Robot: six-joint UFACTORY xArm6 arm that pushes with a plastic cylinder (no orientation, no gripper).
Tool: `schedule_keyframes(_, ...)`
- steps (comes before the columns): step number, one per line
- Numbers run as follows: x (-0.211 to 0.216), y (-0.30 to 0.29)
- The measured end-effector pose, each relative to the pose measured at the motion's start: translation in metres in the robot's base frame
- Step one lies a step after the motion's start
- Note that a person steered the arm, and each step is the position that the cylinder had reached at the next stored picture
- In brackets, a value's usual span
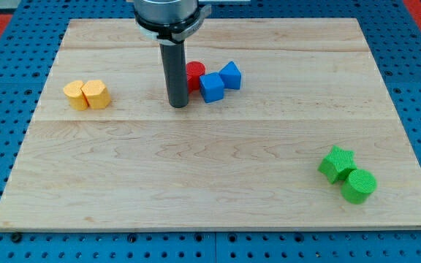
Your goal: Move your arms to the green circle
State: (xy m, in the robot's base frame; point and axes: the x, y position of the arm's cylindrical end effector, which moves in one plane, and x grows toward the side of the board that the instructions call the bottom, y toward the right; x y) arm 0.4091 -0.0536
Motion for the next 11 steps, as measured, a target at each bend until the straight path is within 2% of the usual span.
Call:
schedule_keyframes(1, 0.027, -0.013)
schedule_keyframes(3, 0.174, 0.09)
schedule_keyframes(4, 0.21, 0.125)
schedule_keyframes(5, 0.209, 0.125)
schedule_keyframes(9, 0.209, 0.272)
schedule_keyframes(10, 0.196, 0.275)
schedule_keyframes(11, 0.165, 0.229)
